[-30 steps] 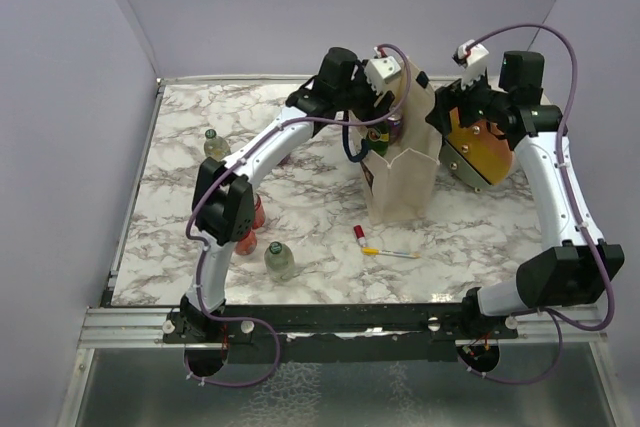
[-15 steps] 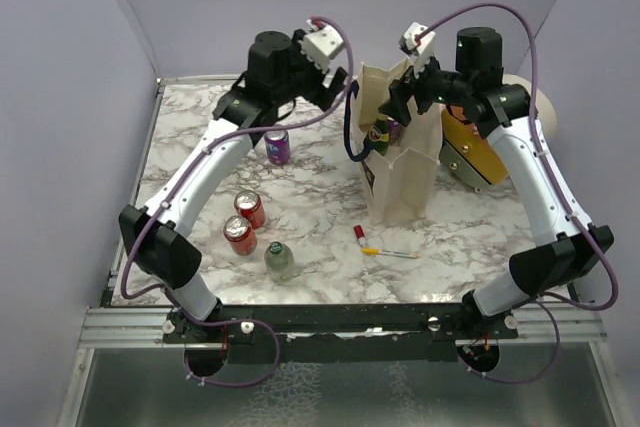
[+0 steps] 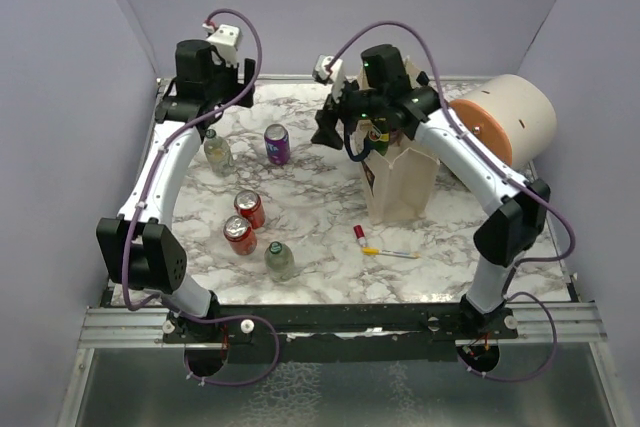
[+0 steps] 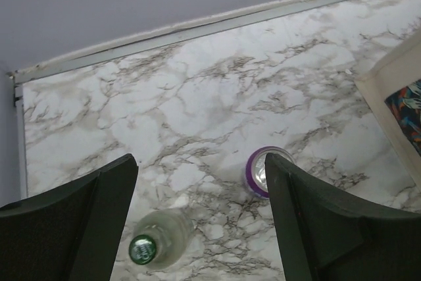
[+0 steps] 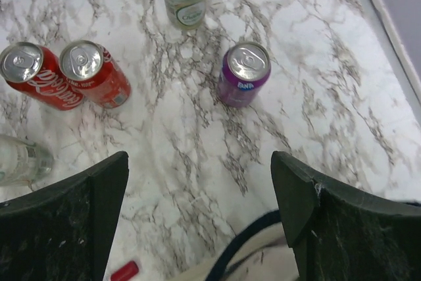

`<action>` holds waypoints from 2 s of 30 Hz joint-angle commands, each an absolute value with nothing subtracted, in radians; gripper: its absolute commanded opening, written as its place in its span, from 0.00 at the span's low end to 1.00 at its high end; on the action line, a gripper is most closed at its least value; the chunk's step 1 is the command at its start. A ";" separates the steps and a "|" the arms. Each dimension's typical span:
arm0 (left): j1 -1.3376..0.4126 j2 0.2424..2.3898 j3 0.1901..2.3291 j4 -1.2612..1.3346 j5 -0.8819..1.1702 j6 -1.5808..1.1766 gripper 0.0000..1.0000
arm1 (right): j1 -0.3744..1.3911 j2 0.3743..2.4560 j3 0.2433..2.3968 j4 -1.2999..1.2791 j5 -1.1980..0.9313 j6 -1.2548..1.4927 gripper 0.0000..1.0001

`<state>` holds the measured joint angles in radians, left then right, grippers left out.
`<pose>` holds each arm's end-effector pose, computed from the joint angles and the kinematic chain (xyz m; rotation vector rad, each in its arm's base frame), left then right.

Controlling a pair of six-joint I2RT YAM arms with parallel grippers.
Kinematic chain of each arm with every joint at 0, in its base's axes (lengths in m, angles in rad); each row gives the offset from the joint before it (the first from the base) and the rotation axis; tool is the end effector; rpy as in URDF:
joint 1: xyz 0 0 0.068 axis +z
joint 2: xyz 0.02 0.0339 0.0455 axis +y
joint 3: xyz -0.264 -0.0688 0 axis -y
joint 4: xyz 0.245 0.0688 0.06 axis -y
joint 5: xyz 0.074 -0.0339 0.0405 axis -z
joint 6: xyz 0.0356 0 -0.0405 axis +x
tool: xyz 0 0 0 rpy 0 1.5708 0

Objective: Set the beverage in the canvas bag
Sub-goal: Pick up the drink from the center of the board.

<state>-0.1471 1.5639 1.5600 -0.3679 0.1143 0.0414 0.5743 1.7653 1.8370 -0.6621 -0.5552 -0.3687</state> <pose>0.3608 -0.0576 0.3968 0.2585 1.9271 -0.1811 0.3237 0.2318 0.3919 -1.2509 1.7433 0.7174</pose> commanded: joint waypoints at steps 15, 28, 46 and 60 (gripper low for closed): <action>-0.008 1.479 1.597 -0.346 0.085 -0.019 0.82 | 0.709 2.339 2.245 -0.483 -0.368 -0.324 1.00; -0.005 1.471 1.583 -0.346 0.126 -0.016 0.82 | 0.726 2.473 2.296 -0.425 -0.323 -0.330 1.00; -0.004 1.484 1.585 -0.335 0.158 -0.019 0.81 | 0.735 2.563 2.363 -0.365 -0.369 -0.312 0.83; -0.004 1.504 1.598 -0.299 0.233 -0.030 0.81 | 0.735 2.426 2.338 -0.396 -0.411 -0.321 0.46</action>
